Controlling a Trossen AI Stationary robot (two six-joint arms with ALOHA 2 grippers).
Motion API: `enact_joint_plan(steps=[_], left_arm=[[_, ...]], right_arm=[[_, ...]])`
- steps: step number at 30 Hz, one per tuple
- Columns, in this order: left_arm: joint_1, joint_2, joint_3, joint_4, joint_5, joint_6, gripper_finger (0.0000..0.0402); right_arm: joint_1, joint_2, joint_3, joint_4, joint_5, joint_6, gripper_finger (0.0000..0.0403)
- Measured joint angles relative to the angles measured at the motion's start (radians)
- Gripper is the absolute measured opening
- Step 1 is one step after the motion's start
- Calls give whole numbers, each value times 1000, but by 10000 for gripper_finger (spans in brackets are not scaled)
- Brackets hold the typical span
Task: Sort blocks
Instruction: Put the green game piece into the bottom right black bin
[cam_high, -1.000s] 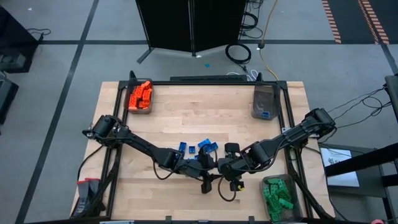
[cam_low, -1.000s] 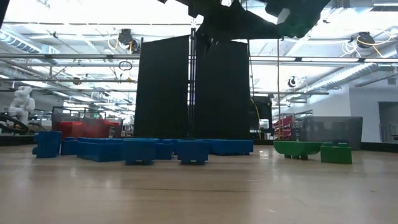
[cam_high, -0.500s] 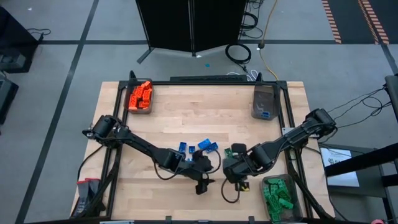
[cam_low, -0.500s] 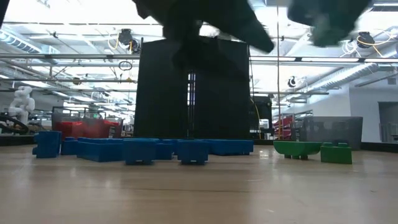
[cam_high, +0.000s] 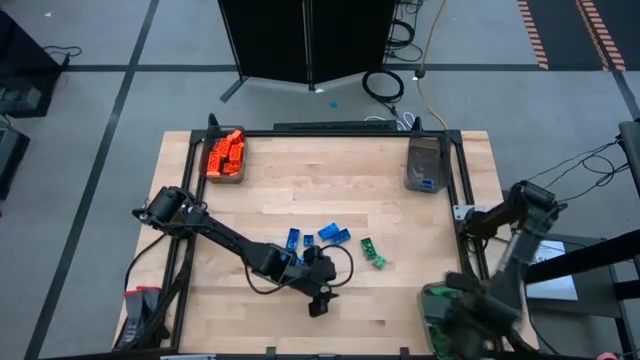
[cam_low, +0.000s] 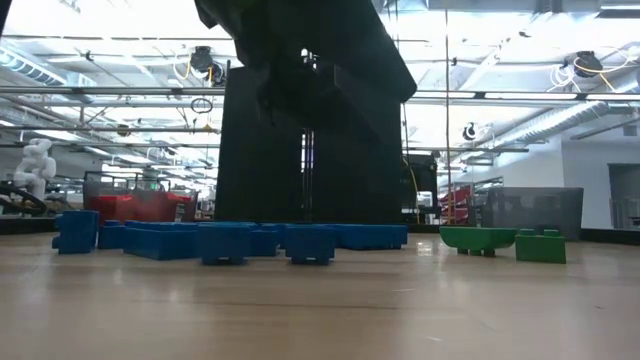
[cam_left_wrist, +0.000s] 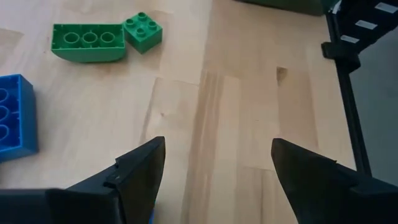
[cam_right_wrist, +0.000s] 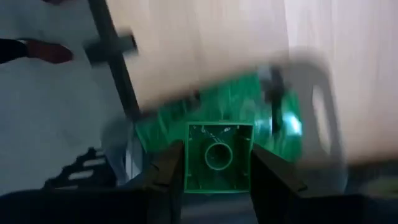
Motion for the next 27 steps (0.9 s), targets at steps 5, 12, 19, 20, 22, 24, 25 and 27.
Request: enact_joint_plan(steps=[5, 12, 19, 20, 22, 24, 25, 27], left_arm=[[10, 0, 0, 0, -9, 0, 295], [32, 0, 0, 8, -23, -13, 295], [48, 0, 0, 8, -116, -105, 295], [52, 0, 0, 8, -129, -105, 295], [62, 0, 0, 11, -160, -102, 295], [78, 0, 0, 14, -189, -69, 295], [89, 0, 0, 18, -199, -57, 295], [116, 0, 0, 24, -228, -55, 295]], right_arm=[[98, 3, -47, -9, -4, 222, 121], [113, 3, -127, 35, -1, 276, 191], [110, 3, -160, 18, -6, 297, 317], [111, 3, -162, 16, -6, 297, 324], [110, 3, -165, 11, 1, 297, 331], [109, 3, -165, 3, 7, 297, 331], [109, 3, -165, -3, 8, 297, 330], [107, 3, -165, -5, 7, 297, 325]])
